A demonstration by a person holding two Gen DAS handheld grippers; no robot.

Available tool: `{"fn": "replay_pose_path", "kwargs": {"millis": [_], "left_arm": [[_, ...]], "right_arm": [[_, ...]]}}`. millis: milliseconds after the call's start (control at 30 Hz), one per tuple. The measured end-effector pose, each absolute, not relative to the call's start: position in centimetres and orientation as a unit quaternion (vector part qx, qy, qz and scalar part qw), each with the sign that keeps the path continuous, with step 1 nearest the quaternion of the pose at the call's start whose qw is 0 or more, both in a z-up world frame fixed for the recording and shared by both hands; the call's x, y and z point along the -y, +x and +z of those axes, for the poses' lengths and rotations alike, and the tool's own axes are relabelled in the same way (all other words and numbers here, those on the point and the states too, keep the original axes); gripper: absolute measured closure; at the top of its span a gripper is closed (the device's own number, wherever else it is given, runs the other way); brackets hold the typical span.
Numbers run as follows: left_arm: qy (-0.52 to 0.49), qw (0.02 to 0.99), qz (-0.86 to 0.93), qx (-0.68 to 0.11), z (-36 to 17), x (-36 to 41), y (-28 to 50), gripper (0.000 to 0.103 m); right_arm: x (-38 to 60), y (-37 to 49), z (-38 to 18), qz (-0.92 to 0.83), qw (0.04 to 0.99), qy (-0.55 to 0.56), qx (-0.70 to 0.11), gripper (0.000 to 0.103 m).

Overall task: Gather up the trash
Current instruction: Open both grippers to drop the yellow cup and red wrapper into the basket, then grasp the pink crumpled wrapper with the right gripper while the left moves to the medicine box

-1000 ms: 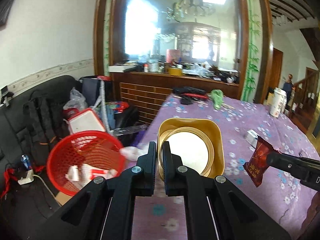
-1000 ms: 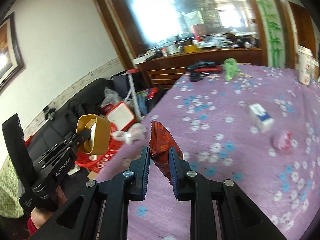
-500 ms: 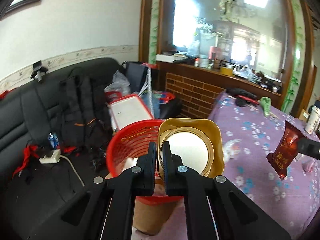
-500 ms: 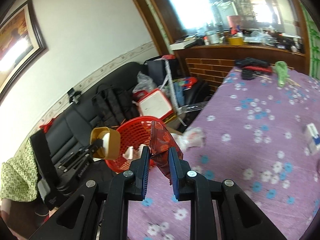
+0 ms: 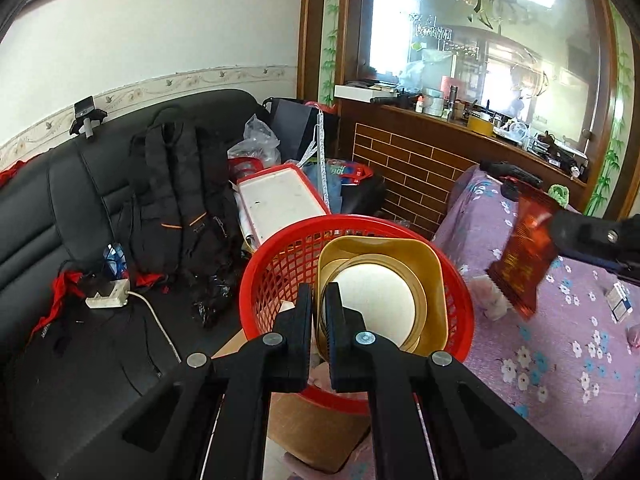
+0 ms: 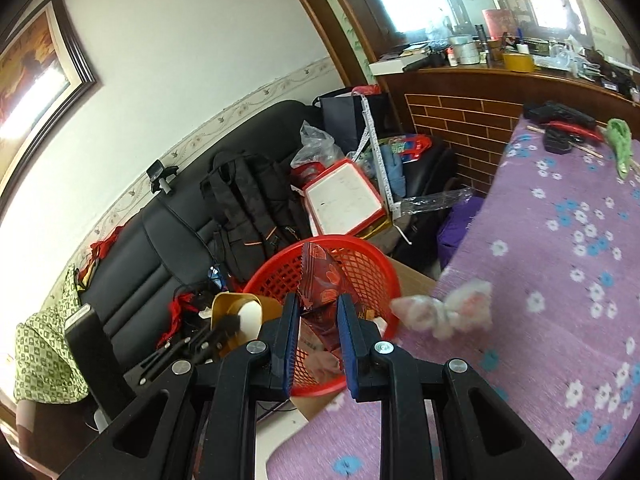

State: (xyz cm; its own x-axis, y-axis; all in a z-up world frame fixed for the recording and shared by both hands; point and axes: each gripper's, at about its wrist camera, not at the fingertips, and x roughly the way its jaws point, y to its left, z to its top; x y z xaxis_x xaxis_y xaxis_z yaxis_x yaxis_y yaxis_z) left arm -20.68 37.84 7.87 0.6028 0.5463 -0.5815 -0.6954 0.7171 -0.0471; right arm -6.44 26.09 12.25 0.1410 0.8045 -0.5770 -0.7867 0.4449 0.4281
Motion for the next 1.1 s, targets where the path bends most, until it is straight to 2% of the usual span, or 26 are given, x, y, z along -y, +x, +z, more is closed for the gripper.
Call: {"fn": "replay_pose_path", "kwargs": {"millis": [233, 267, 300, 333, 367, 433, 600, 767, 833, 967, 1100], "left_arm": [[-0.135, 0.883, 0.358, -0.273, 8.3, -38.4, -20.2, 0.096], [-0.135, 0.882, 0.36, -0.272, 8.4, -38.5, -20.1, 0.094], [-0.135, 0.882, 0.36, -0.271, 8.4, -38.6, -20.1, 0.091], [-0.138, 0.884, 0.359, -0.267, 8.5, -38.6, -20.2, 0.078], [-0.138, 0.884, 0.362, -0.263, 8.6, -38.7, -20.2, 0.058], [-0.132, 0.884, 0.372, -0.249, 9.0, -38.5, -20.6, 0.048], [-0.137, 0.888, 0.368, -0.238, 9.4, -37.9, -21.2, 0.048], [-0.133, 0.895, 0.356, -0.234, 9.8, -36.2, -21.1, 0.041], [-0.123, 0.898, 0.348, -0.238, 9.9, -35.1, -20.6, 0.04], [-0.111, 0.906, 0.326, -0.246, 9.7, -32.7, -19.6, 0.034], [-0.094, 0.915, 0.297, -0.258, 9.5, -29.7, -18.4, 0.033]], "right_arm": [[-28.7, -5.6, 12.6, 0.525, 0.758, 0.007, -0.388, 0.08], [-28.9, -5.4, 12.6, 0.525, 0.758, 0.01, -0.388, 0.08], [-29.1, -5.3, 12.6, 0.525, 0.758, 0.013, -0.387, 0.074], [-29.1, -5.2, 12.8, 0.526, 0.757, 0.015, -0.387, 0.06], [-28.9, -5.1, 12.9, 0.526, 0.758, 0.017, -0.384, 0.055], [-28.2, -5.3, 13.4, 0.524, 0.765, 0.021, -0.373, 0.054], [-24.9, -5.6, 14.3, 0.521, 0.775, 0.035, -0.356, 0.052], [-21.4, -5.8, 14.2, 0.504, 0.787, 0.039, -0.353, 0.044], [-19.9, -5.4, 13.8, 0.495, 0.789, 0.047, -0.362, 0.037], [-16.7, -5.0, 12.4, 0.471, 0.793, 0.057, -0.383, 0.037], [-13.2, -4.8, 11.1, 0.448, 0.803, 0.056, -0.391, 0.037]]}}
